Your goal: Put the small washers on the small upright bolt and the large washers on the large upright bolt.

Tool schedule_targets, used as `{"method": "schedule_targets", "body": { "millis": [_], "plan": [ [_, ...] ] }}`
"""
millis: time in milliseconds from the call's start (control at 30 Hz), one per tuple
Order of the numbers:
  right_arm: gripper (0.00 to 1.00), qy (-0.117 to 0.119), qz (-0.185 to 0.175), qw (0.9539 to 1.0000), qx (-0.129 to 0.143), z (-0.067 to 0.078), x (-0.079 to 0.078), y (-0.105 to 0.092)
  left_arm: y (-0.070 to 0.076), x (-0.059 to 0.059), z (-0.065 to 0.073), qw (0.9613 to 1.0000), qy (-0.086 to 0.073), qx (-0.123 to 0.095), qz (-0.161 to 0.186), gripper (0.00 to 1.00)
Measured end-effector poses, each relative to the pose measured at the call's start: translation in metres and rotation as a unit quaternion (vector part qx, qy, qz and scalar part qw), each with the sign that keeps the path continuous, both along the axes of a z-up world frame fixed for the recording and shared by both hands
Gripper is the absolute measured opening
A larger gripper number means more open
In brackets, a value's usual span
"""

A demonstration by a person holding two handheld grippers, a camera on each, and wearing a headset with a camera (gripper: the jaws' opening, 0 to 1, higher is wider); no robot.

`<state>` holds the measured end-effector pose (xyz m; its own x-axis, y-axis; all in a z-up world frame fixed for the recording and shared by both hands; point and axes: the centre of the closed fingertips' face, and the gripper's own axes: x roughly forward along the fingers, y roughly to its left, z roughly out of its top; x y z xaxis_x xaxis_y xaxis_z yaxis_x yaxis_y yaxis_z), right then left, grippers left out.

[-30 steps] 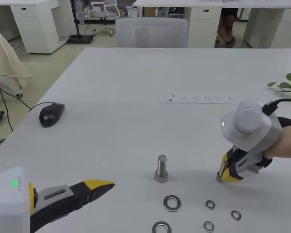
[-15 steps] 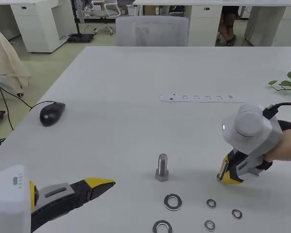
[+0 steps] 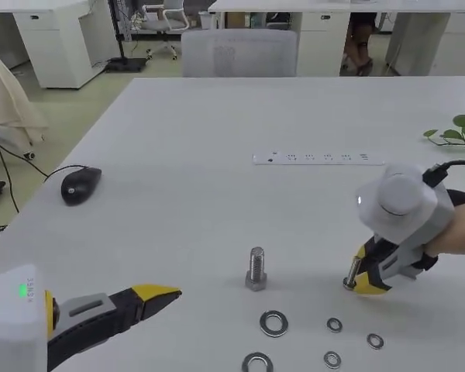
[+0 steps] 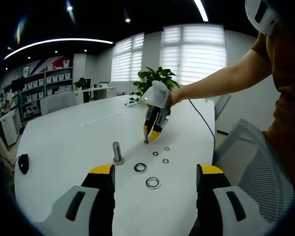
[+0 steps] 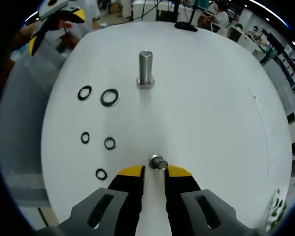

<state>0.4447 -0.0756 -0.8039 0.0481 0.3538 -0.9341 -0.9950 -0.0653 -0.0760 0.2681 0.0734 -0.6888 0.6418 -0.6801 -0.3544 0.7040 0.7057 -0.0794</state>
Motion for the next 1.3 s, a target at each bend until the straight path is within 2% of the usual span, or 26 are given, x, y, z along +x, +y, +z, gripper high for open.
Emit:
{"method": "schedule_targets", "body": {
  "millis": [433,833,1000,1300],
  "plan": [
    [0.16,-0.004,-0.013,0.9999,0.002,0.007,-0.007,-0.013,-0.004,-0.001,0.005,1.0,-0.007,0.003,-0.007,0.67],
    [0.16,-0.003,-0.012,0.9998,0.015,0.015,-0.029,-0.02,-0.011,-0.002,0.009,0.9998,-0.012,0.002,-0.014,0.67],
    [0.16,0.003,-0.005,0.9998,0.019,0.013,-0.045,-0.022,-0.013,-0.003,0.009,0.9998,-0.013,0.001,-0.016,0.67],
    [0.18,0.023,0.004,0.9996,0.016,-0.001,-0.066,-0.022,-0.013,-0.003,0.01,0.9997,-0.015,0.001,-0.017,0.67]
  ]
}}
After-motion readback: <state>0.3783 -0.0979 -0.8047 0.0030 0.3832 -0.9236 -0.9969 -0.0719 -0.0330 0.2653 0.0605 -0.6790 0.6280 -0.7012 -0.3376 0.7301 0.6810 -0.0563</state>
